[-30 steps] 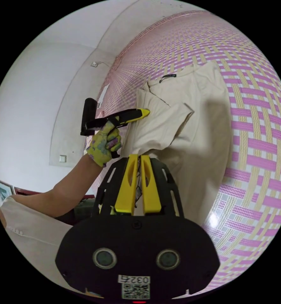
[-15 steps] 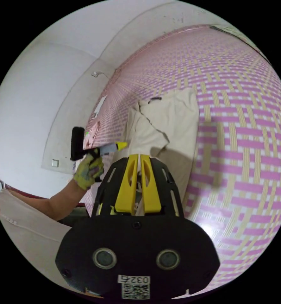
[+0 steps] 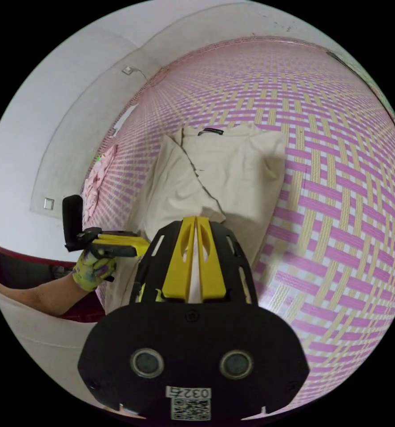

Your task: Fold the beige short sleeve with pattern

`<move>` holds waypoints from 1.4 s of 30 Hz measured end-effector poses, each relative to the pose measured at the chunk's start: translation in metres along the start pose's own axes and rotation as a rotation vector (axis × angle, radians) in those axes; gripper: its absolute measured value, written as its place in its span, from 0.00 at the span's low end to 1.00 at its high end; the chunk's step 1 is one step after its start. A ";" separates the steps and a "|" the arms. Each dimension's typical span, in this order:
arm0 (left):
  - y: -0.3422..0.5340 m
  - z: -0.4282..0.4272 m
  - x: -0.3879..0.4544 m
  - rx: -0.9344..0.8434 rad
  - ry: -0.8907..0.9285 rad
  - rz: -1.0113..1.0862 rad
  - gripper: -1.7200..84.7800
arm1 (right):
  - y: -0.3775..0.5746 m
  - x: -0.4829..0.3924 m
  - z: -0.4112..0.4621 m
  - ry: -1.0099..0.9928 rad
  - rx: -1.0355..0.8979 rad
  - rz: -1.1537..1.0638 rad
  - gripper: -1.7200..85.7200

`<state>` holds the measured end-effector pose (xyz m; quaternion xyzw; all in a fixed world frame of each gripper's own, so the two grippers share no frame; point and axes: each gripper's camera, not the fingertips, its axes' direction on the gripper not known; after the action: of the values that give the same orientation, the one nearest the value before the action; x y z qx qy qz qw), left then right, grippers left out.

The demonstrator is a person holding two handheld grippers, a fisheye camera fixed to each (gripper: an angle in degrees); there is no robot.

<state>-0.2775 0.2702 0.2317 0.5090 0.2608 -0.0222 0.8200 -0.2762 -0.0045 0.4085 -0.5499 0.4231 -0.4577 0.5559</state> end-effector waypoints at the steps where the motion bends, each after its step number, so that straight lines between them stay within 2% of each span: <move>1: 0.011 -0.015 0.006 0.049 0.026 -0.006 0.01 | 0.013 -0.008 -0.008 -0.017 0.033 -0.013 0.01; 3: 0.034 -0.034 0.016 0.072 -0.009 -0.015 0.01 | 0.040 -0.022 -0.018 -0.011 0.061 -0.041 0.01; 8: 0.136 -0.066 0.065 0.022 -0.247 0.023 0.01 | 0.162 -0.070 -0.012 0.079 0.026 -0.160 0.01; 11: 0.194 -0.064 0.103 -0.009 -0.394 0.051 0.01 | 0.222 -0.097 -0.003 0.088 0.028 -0.218 0.01; 15: 0.239 -0.041 0.140 -0.071 -0.476 0.073 0.01 | 0.262 -0.133 0.016 0.144 0.003 -0.339 0.01; 17: 0.252 -0.034 0.162 -0.027 -0.541 0.074 0.01 | 0.273 -0.149 0.031 0.173 -0.032 -0.406 0.01; 22: 0.259 -0.023 0.191 0.007 -0.652 0.131 0.01 | 0.280 -0.158 0.056 0.216 -0.084 -0.485 0.01; 27: 0.238 -0.032 0.188 -0.039 -0.608 0.090 0.01 | 0.259 -0.153 0.061 0.210 -0.086 -0.464 0.01; 33: 0.169 -0.025 0.181 0.022 -0.781 0.139 0.01 | 0.199 -0.144 0.071 0.334 -0.039 -0.410 0.01; 36: 0.126 -0.034 0.160 -0.039 -0.656 -0.006 0.01 | 0.162 -0.130 0.070 0.329 -0.075 -0.295 0.01; 37: 0.118 -0.040 0.153 -0.085 -0.546 -0.024 0.01 | 0.155 -0.120 0.065 0.294 -0.084 -0.222 0.01; 38: 0.122 -0.050 0.152 -0.071 -0.468 -0.008 0.01 | 0.157 -0.113 0.055 0.247 -0.050 -0.170 0.01; 42: 0.174 -0.092 0.140 0.042 -0.367 -0.047 0.01 | 0.198 -0.102 0.034 0.118 0.000 -0.094 0.01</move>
<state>-0.1415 0.4639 0.2801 0.5072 0.1184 -0.1393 0.8422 -0.2577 0.0980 0.2086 -0.5414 0.4288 -0.5148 0.5079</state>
